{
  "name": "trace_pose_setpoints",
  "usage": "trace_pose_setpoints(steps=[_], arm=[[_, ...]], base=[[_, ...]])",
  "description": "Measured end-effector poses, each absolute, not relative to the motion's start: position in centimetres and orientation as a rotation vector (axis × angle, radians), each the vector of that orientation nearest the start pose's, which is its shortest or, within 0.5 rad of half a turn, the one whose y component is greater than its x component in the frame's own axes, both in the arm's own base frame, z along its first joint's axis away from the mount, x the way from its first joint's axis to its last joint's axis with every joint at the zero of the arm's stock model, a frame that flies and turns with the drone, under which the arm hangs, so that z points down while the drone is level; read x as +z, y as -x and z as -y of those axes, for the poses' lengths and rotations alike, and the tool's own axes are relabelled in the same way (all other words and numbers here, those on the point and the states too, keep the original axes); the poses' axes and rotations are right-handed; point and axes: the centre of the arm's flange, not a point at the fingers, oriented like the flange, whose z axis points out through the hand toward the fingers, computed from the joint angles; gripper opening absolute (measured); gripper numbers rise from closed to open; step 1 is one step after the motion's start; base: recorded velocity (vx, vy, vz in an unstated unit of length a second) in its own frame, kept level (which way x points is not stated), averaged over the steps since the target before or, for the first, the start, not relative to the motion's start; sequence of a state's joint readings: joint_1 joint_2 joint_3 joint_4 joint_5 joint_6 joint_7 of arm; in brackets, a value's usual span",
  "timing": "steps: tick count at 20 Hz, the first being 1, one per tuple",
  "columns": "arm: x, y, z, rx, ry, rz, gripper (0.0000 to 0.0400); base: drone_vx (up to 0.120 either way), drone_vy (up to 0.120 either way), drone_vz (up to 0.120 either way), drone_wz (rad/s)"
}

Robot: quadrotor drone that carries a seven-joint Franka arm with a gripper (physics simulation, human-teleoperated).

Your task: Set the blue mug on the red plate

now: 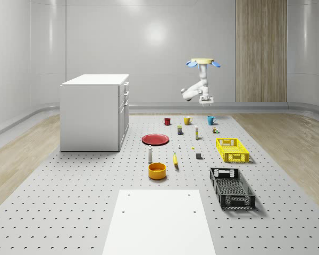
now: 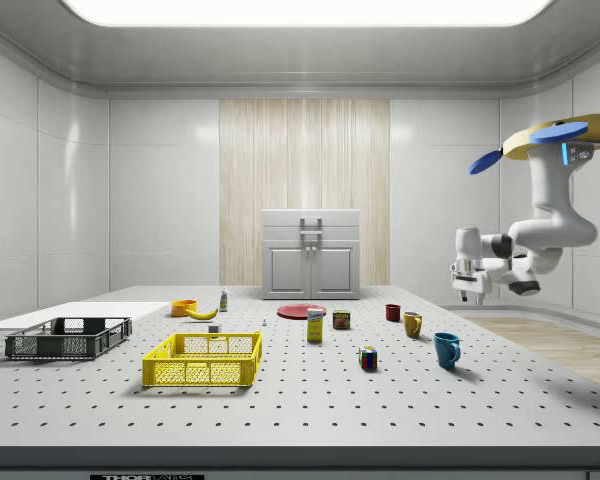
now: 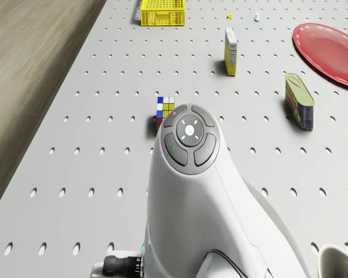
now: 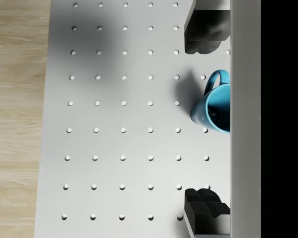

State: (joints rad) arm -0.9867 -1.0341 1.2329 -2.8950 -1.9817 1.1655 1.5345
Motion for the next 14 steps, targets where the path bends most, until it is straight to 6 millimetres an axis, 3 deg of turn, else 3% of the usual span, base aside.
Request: trace_pose_setpoints(steps=[9, 14], arm=[[49.08, -30.68, -0.08, 0.784, -0.011, 0.007, 0.04], [49.08, -30.68, -0.02, 0.784, -0.005, 0.004, 0.04]], base=[[0.12, 0.0, -0.12, 0.0], [0.12, 0.0, 0.0, 0.0]])
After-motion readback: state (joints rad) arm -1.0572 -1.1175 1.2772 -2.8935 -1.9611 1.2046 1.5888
